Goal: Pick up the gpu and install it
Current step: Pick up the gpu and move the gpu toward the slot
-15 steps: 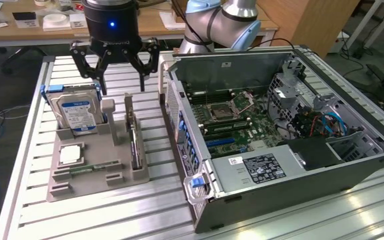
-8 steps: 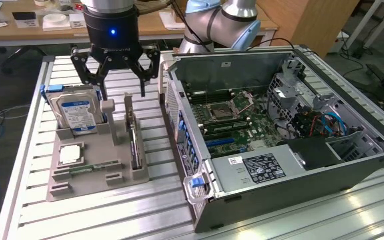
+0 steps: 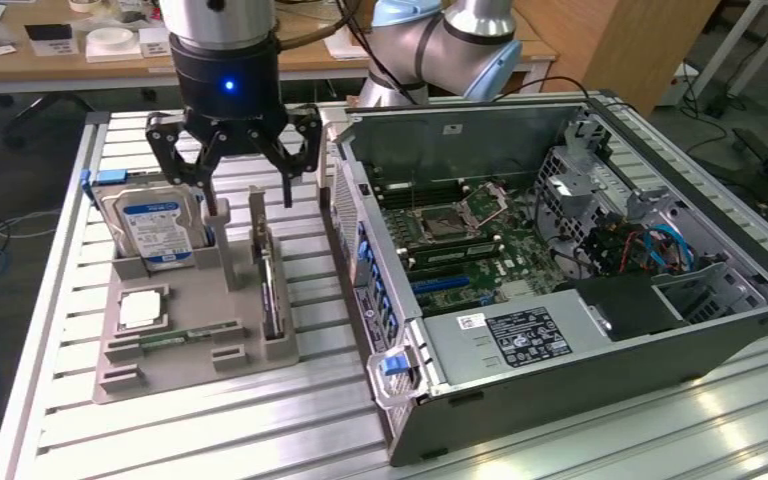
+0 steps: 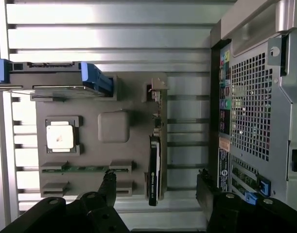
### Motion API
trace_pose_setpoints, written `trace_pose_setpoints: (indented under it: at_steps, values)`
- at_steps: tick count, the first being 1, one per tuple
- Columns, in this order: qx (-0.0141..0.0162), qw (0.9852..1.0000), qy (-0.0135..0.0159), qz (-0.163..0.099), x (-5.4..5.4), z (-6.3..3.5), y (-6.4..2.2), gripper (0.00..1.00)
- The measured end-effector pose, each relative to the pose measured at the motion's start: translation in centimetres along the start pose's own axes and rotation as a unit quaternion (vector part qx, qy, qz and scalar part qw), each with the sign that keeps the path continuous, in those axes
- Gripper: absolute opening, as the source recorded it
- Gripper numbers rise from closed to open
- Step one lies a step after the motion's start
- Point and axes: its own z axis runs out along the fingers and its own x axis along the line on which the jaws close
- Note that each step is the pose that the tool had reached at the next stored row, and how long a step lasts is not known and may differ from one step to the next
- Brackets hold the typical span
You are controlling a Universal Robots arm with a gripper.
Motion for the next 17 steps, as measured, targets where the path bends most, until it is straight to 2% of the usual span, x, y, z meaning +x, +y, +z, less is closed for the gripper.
trace_pose_setpoints:
  at_steps: [7, 12, 17]
  values:
    - [0.0, 1.0, 0.0, 0.0, 0.0, 1.28, -0.25, 0.76]
    - [0.0, 1.0, 0.0, 0.0, 0.0, 2.12, -1.12, 0.76]
    - [0.0, 1.0, 0.0, -0.002, -0.1, 3.0, -1.2, 0.76]
